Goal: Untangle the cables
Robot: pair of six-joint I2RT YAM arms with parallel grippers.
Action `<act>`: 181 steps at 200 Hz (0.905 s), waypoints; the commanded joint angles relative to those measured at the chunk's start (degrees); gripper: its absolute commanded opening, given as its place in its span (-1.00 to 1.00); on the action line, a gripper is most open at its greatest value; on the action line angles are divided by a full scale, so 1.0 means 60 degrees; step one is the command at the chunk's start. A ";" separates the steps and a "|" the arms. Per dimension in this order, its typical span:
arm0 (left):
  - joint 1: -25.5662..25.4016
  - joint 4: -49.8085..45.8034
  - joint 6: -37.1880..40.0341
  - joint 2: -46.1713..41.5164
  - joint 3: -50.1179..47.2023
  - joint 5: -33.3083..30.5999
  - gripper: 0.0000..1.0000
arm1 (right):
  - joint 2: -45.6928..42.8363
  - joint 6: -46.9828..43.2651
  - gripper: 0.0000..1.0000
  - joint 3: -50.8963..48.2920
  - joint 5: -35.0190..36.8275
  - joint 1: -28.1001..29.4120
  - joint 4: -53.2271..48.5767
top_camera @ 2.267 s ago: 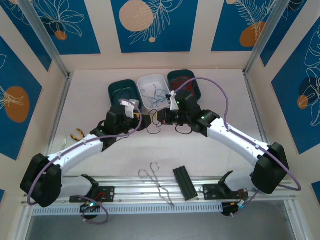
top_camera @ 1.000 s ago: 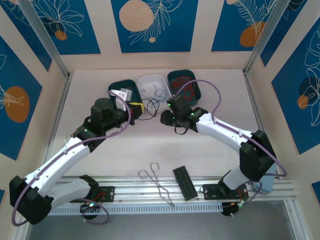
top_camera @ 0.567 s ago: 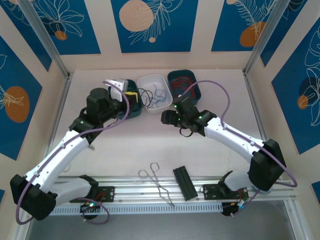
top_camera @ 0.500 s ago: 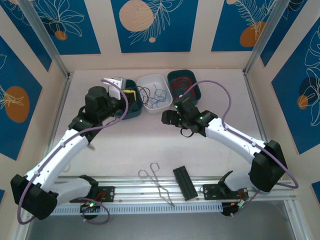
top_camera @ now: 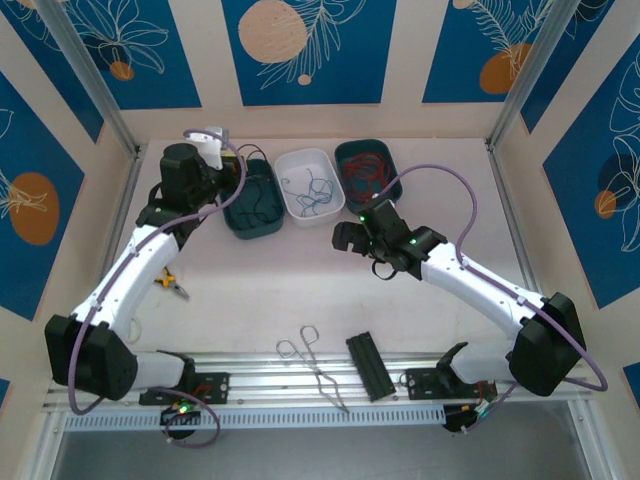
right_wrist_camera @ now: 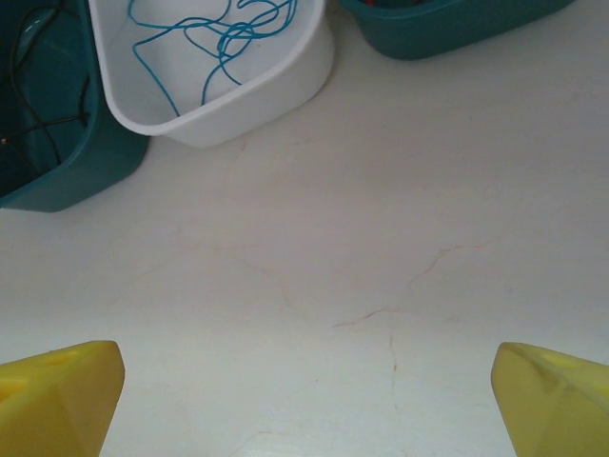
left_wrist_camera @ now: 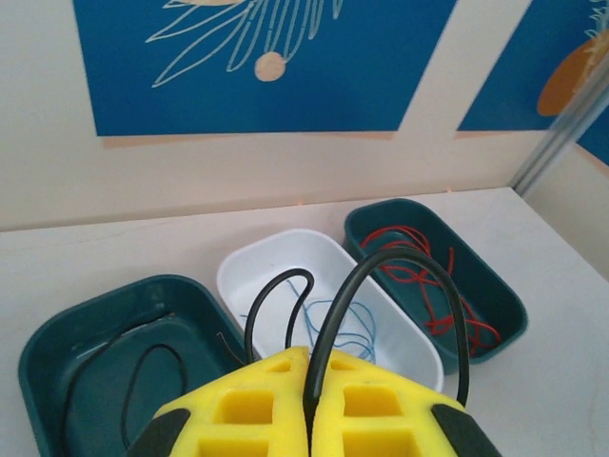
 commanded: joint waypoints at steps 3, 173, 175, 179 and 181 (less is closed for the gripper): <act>0.0333 0.0381 0.0252 0.0451 0.0608 0.0123 -1.00 | -0.0199 0.0230 0.98 -0.0065 0.0460 -0.0094 -0.0418; 0.0735 0.0793 -0.0052 0.2729 0.1037 0.0233 -1.00 | -0.0078 0.0557 0.98 0.0181 0.0678 -0.0524 -0.0907; 0.0735 0.0791 -0.0072 0.2725 0.1022 0.0217 -1.00 | -0.0076 0.0550 0.98 0.0184 0.0671 -0.0532 -0.0904; 0.0737 0.0801 -0.0116 0.2762 0.1008 0.0212 -1.00 | -0.0086 0.0540 0.98 0.0184 0.0656 -0.0546 -0.0902; 0.0739 0.0804 -0.0150 0.2766 0.0982 0.0212 -1.00 | -0.0078 0.0538 0.98 0.0195 0.0643 -0.0555 -0.0900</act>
